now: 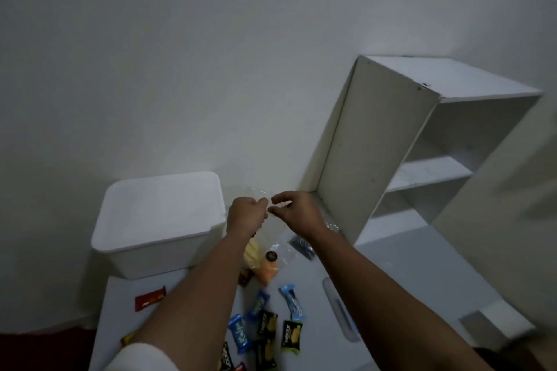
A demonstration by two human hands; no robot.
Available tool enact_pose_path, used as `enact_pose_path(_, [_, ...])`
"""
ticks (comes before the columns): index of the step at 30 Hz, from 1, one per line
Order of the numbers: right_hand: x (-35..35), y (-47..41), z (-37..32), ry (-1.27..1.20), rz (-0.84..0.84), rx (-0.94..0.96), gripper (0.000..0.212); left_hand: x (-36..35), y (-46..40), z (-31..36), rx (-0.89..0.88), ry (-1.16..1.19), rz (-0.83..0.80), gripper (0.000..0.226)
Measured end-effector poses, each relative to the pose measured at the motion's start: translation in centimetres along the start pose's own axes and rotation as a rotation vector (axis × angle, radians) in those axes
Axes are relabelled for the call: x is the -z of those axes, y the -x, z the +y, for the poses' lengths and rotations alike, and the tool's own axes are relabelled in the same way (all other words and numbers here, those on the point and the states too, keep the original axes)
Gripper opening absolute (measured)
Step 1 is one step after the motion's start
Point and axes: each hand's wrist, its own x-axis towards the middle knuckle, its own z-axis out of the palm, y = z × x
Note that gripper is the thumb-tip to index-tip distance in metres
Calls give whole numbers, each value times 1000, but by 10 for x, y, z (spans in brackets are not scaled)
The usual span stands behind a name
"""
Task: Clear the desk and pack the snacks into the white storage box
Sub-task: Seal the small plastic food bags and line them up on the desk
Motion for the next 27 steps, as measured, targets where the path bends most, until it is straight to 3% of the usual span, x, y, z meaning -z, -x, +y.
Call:
enact_pose_path(3, [10, 10, -4, 87, 67, -58, 26, 5, 18, -4, -36, -71, -58, 33])
enact_pose_path(6, [25, 14, -6, -17, 108, -163, 27, 8, 33, -6, -116, -170, -113, 35])
enact_pose_path(9, [43, 12, -9, -137, 76, -161, 23, 14, 43, -8, -219, -229, 15, 44])
enact_pose_path(11, [54, 11, -13, -250, 20, -151, 17, 19, 41, -9, -279, -179, 78, 46])
enact_pose_path(18, [91, 13, -15, -498, -244, -91, 23, 10, 39, 16, -323, -4, -38, 41])
enact_pose_path(22, [101, 9, -4, -612, -269, -110, 25, -3, 38, 30, -292, 151, -101, 32])
enact_pose_path(27, [112, 0, 21, -712, -282, -143, 27, -27, 39, 42, -286, 207, -5, 27])
